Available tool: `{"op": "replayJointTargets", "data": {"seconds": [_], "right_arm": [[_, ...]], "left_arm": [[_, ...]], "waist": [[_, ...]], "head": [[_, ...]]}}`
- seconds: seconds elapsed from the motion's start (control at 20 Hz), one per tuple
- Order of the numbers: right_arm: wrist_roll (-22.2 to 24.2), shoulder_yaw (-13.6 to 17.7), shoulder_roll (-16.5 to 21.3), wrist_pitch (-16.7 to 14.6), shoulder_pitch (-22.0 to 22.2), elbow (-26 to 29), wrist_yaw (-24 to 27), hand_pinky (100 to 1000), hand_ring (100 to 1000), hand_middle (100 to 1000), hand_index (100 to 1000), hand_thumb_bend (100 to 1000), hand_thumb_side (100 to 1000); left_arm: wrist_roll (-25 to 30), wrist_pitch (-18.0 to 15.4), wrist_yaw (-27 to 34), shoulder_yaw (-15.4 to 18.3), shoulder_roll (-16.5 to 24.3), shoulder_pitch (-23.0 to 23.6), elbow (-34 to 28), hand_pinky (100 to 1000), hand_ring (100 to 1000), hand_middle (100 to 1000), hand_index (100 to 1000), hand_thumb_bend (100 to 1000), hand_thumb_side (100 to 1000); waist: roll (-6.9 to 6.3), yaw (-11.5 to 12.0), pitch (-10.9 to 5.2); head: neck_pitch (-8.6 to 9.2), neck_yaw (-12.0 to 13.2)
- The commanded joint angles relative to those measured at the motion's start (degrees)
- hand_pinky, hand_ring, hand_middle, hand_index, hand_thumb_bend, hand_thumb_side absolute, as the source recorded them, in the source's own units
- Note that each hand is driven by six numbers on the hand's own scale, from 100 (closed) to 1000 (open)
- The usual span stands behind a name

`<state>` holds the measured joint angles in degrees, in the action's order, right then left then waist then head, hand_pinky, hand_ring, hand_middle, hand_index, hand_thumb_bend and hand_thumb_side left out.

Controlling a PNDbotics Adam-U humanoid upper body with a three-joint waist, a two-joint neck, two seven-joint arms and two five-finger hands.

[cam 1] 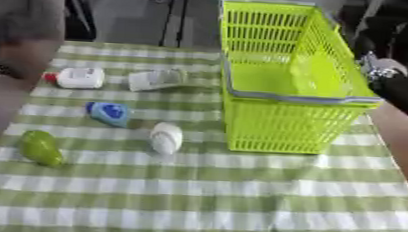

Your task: Pick up objects on the table and place them in the box.

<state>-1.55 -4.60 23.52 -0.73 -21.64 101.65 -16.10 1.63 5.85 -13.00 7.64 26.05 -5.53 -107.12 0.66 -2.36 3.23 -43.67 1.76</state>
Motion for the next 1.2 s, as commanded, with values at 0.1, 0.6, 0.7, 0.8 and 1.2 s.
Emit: {"op": "replayJointTargets", "data": {"seconds": [0.1,0.6,0.7,0.8,1.2], "right_arm": [[-0.07,0.69,1.76,0.06,-0.59,0.82,-0.17,620,571,704,854,279,581],[-0.09,0.76,1.92,0.05,-0.52,0.76,-0.26,620,572,704,854,277,582],[-0.08,0.75,1.88,0.03,-0.55,0.78,-0.23,620,572,704,854,277,582],[-0.05,0.72,1.84,0.03,-0.57,0.77,-0.22,620,572,704,854,277,582],[0.02,0.64,1.66,0.0,-0.6,0.77,-0.14,620,572,704,854,276,582]], "left_arm": [[6.75,2.71,-11.19,1.35,5.38,1.96,-2.07,603,936,757,881,517,771],[15.15,9.87,-35.91,2.6,5.0,3.22,-0.05,439,819,738,829,741,593],[15.56,11.23,-39.1,2.65,4.42,2.97,0.93,445,824,741,840,749,596],[15.59,12.29,-41.18,2.65,3.78,2.54,2.14,447,834,747,845,746,601],[14.55,13.79,-44.03,1.88,1.44,-0.25,10.63,435,842,769,862,711,642]], "waist": [[-0.42,0.16,-0.51],[-0.39,0.38,-0.73],[-0.35,0.38,-0.75],[-0.33,0.38,-0.76],[-0.07,0.21,-0.86]], "head": [[0.44,-0.32],[0.85,-0.5],[0.84,-0.54],[0.85,-0.53],[0.9,-0.53]]}}
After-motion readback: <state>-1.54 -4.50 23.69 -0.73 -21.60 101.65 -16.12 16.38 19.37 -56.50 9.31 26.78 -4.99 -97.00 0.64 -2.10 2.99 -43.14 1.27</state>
